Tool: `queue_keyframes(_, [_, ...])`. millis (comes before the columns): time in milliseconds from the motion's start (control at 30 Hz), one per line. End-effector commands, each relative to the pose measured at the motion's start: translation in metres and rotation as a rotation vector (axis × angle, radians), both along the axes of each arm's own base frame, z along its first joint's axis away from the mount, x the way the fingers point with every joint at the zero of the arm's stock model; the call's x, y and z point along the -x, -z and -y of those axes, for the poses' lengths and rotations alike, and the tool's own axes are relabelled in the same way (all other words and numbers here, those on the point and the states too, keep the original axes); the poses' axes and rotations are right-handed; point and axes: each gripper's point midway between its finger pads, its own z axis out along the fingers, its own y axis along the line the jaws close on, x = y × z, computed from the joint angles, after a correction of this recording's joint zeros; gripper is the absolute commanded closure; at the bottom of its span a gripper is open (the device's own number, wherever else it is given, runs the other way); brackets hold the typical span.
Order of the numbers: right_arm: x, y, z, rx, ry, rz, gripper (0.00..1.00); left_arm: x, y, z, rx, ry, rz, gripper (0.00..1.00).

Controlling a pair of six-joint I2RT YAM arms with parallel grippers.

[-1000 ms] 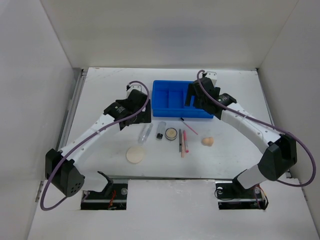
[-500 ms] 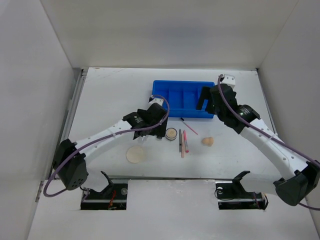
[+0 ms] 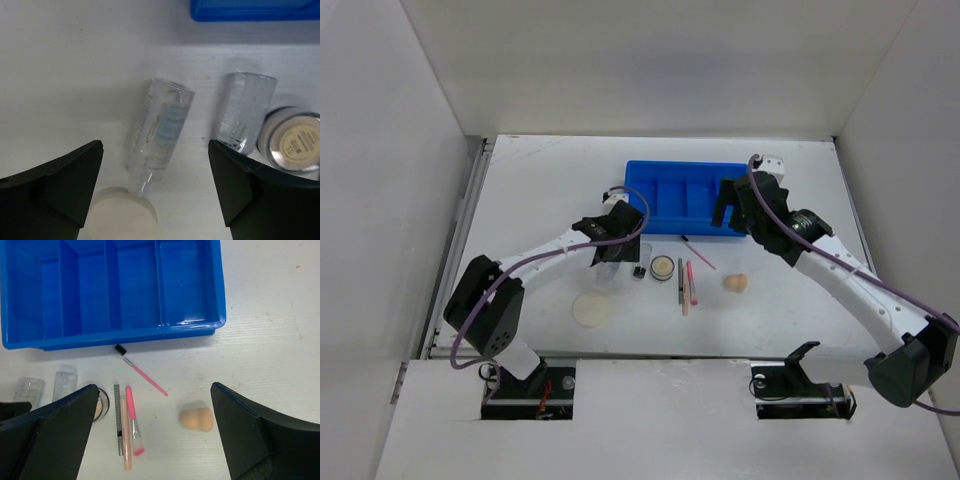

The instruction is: Organize the makeup

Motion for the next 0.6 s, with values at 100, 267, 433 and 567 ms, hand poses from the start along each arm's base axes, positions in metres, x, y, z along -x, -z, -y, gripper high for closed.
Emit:
queue_keyframes(100, [0.000,0.006,-0.004,0.004,-0.009,-0.017,0.00,-0.004,0.034,0.006,0.033,0.022,-0.087,0.16])
queue_keyframes(267, [-0.001,0.005,-0.007,-0.001,-0.016,-0.020,0.00,-0.010,0.048,0.002,0.025,-0.009,-0.106,0.21])
queue_keyframes(433, [-0.001,0.005,-0.007,-0.001,-0.016,-0.020,0.00,-0.012,0.059,-0.004,0.044,-0.054,-0.105,0.37])
queue_keyframes(567, [-0.002,0.005,-0.005,0.004,-0.009,-0.017,0.00,-0.010,0.062,-0.008,0.033,-0.059,-0.107,0.59])
